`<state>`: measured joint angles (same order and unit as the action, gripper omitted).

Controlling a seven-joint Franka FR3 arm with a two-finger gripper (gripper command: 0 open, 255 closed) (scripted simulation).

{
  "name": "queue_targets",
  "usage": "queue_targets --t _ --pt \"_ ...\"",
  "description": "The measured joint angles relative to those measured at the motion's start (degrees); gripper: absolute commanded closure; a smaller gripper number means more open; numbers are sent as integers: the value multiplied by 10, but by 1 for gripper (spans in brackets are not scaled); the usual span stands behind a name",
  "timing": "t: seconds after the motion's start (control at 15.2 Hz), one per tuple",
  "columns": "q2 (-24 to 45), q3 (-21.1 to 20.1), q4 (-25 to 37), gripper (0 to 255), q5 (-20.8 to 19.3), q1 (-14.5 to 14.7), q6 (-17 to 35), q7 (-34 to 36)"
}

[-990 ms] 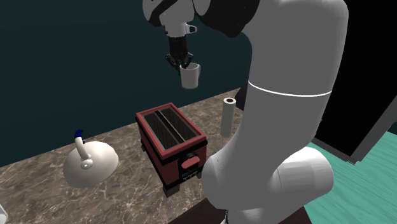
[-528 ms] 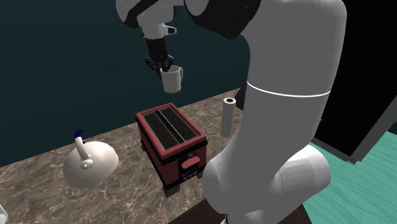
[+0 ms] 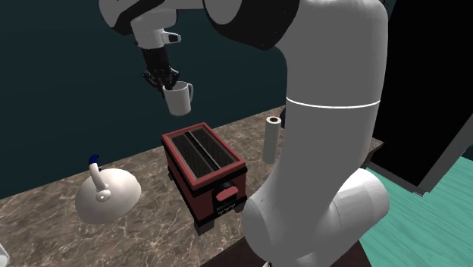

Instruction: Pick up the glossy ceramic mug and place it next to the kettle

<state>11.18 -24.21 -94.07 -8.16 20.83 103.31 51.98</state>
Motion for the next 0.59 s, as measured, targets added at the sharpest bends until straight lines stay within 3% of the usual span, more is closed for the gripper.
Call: queue_targets --t 0.2,0.59 --pt "23 -12 22 255 -11 25 -5 37" --pt "35 -13 -4 255 -18 31 30 52"
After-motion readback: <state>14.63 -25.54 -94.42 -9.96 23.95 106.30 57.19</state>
